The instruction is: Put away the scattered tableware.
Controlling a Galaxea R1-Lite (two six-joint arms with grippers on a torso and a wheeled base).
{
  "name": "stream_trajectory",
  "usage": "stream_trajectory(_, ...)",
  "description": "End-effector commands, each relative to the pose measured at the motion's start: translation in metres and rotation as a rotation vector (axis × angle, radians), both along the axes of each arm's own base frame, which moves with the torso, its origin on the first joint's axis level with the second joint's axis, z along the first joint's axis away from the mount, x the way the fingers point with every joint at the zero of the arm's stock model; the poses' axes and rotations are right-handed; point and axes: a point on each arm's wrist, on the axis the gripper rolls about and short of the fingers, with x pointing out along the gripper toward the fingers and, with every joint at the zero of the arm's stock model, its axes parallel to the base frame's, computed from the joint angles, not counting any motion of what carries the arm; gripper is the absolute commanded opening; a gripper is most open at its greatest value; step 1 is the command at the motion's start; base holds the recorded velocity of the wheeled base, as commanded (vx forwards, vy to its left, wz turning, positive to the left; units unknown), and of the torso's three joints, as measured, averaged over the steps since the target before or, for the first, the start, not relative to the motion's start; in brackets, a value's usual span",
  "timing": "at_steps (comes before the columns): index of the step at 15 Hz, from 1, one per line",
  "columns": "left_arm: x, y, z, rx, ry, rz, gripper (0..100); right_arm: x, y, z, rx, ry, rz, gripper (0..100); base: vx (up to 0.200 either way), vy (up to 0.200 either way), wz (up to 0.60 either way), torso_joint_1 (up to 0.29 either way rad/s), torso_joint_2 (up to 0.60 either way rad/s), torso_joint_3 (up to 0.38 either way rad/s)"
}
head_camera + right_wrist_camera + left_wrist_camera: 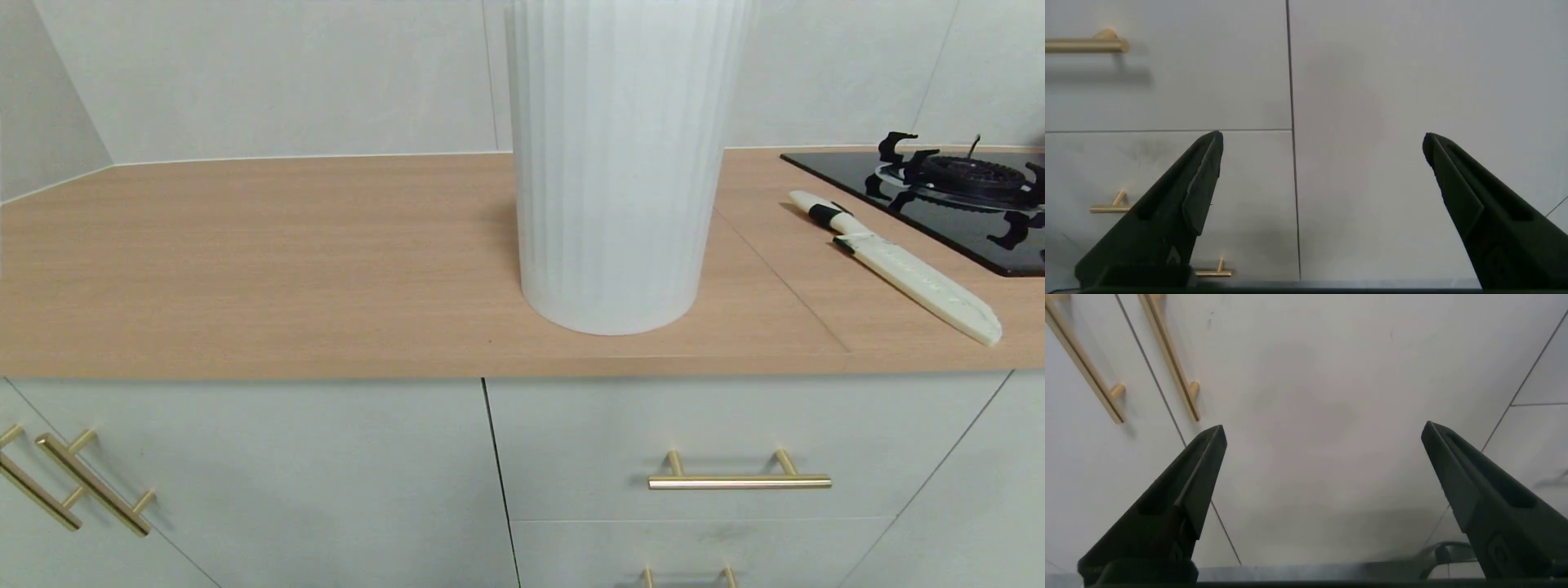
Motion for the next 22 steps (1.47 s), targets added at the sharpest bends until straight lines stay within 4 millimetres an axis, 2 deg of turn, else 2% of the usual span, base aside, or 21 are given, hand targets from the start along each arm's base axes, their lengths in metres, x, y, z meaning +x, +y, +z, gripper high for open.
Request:
stream_trajectory(1, 0.0000, 0.0000, 0.0000, 0.000, 0.000, 0.000, 100, 0.0001, 0.0000, 0.0001, -0.001, 0.001, 0.000, 100, 0.000, 0.000, 0.00, 0.129, -0.33, -0.237)
stream_trajectory(7, 0.0000, 0.0000, 0.0000, 0.000, 0.000, 0.000, 100, 0.0001, 0.0000, 0.0001, -0.001, 0.001, 0.000, 100, 0.000, 0.000, 0.00, 0.119, -0.44, -0.268)
stream_trajectory(22, 0.0000, 0.0000, 0.0000, 0.000, 0.000, 0.000, 100, 0.0001, -0.0001, 0.0001, 0.001, 0.001, -0.003, 100, 0.000, 0.000, 0.00, 0.240, -0.49, -0.273)
